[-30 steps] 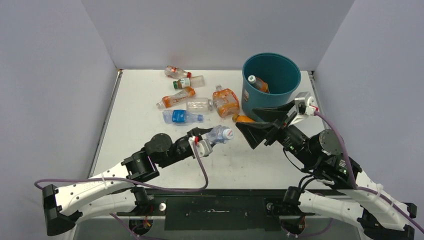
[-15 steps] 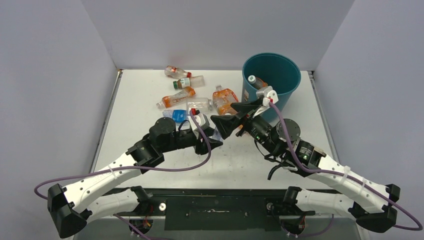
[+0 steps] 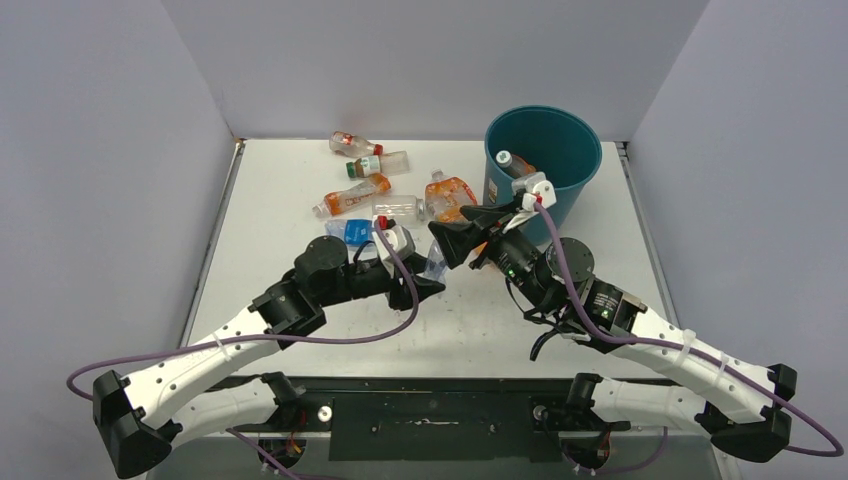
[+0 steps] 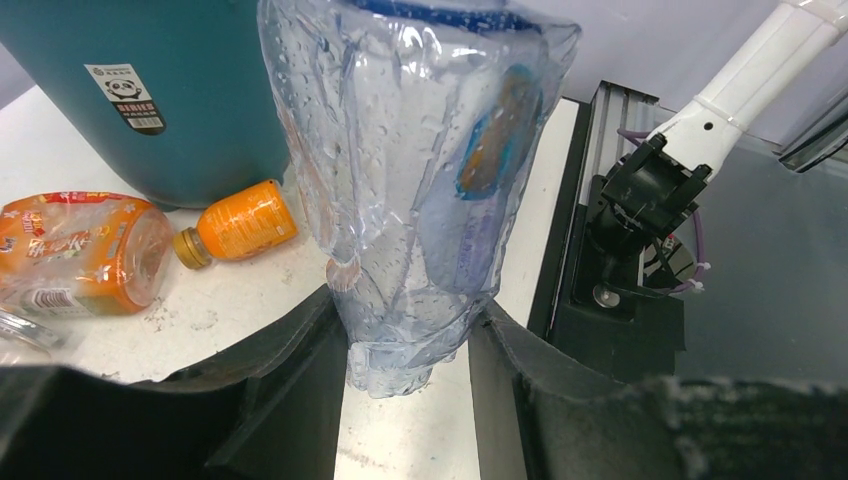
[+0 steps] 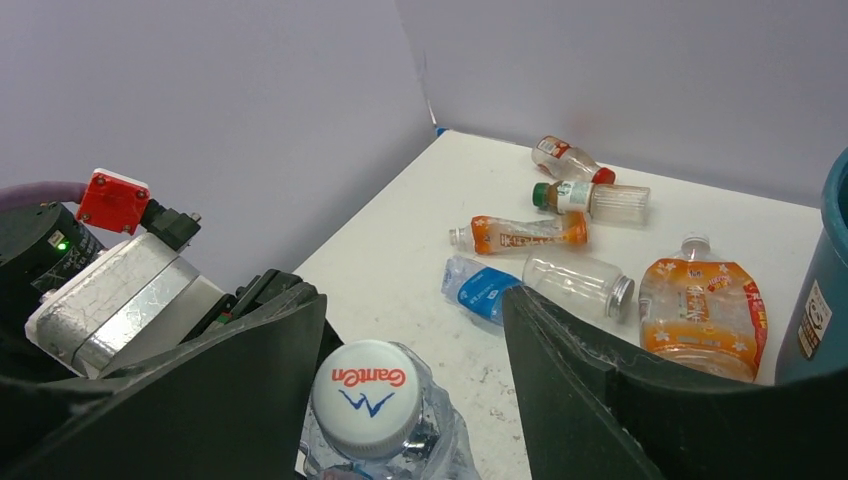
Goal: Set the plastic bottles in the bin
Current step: Place the plastic bottle in the trash bin.
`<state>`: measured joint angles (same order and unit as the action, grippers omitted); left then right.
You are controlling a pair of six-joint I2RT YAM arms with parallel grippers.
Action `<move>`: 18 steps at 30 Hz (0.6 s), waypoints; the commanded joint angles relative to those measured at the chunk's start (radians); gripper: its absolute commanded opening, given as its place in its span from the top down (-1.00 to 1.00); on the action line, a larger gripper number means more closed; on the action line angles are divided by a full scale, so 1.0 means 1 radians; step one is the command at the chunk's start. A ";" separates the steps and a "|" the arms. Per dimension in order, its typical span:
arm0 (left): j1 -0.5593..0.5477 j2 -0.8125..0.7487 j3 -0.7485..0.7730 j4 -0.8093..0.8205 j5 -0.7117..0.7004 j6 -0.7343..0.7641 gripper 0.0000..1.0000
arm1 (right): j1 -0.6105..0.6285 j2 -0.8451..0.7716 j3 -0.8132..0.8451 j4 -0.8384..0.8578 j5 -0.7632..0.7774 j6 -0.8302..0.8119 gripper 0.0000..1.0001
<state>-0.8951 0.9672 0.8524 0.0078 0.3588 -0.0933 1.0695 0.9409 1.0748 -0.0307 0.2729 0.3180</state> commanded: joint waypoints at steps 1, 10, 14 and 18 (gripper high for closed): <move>0.002 -0.029 -0.005 0.074 -0.026 -0.006 0.79 | 0.008 0.006 0.004 0.034 0.015 0.009 -0.37; 0.001 -0.044 -0.021 0.098 -0.047 -0.008 0.78 | 0.007 0.012 -0.017 -0.002 0.008 0.041 -0.11; 0.001 -0.049 -0.024 0.102 -0.050 -0.010 0.78 | 0.007 0.033 -0.008 -0.021 0.005 0.053 -0.11; -0.002 -0.057 -0.029 0.109 -0.057 -0.009 0.78 | 0.007 0.038 -0.003 -0.028 0.002 0.063 -0.06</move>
<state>-0.8951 0.9455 0.8101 0.0257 0.3073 -0.0952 1.0698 0.9668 1.0565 -0.0452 0.2737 0.3645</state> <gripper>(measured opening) 0.403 0.530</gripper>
